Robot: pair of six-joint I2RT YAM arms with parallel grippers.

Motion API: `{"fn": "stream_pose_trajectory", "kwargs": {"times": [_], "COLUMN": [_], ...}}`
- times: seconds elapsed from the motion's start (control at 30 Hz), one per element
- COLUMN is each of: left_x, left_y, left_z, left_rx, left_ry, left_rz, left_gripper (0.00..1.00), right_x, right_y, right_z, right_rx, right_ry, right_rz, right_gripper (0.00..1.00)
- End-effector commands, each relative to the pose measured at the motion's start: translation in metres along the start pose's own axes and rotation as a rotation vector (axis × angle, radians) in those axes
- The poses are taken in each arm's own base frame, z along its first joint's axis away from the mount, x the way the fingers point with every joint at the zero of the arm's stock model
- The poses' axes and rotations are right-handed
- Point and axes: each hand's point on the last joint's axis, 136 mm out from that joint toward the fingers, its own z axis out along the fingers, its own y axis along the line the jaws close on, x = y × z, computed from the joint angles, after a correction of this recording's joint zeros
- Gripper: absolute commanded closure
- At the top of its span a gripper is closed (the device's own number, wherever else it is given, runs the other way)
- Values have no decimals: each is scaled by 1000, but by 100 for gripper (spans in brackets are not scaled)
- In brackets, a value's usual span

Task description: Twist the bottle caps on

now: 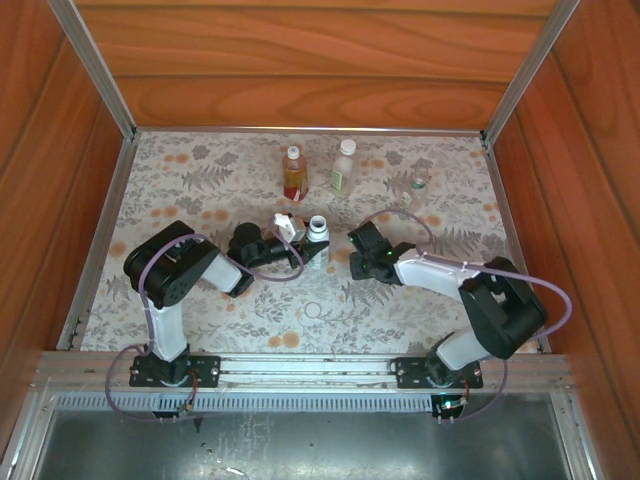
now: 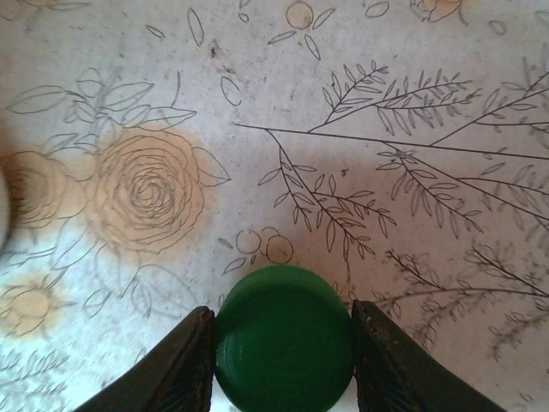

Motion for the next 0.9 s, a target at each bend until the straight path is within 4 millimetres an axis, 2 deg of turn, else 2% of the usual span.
{"fn": "stream_pose_trajectory", "kwargs": {"times": [0.0,0.2,0.4,0.53,0.7,0.87], "left_x": [-7,-5,-4,2,3,5], "left_y": [-10,-10,-10,-9,-9,-9], "left_z": [-1,0,0,2,3,3], "left_rx": [33,36,37,41,44,40], "left_ry": [-15,-12,-10,1,2,6], "left_rz": [24,28,34,35,38,44], "left_gripper": [48,48,48,48,48,48], "right_x": [-12,-32,-68,-88,-104,-113], "right_y": [5,26,63,87,105,114], "right_z": [-25,-72,-127,-155,-166,-160], "right_rx": [-42,-139,-261,-313,-347,-334], "right_ry": [-5,-15,-154,-229,-254,-236], "right_rz": [-8,-66,-154,-222,-264,-306], "right_gripper": [57,55,55,55,55,55]}}
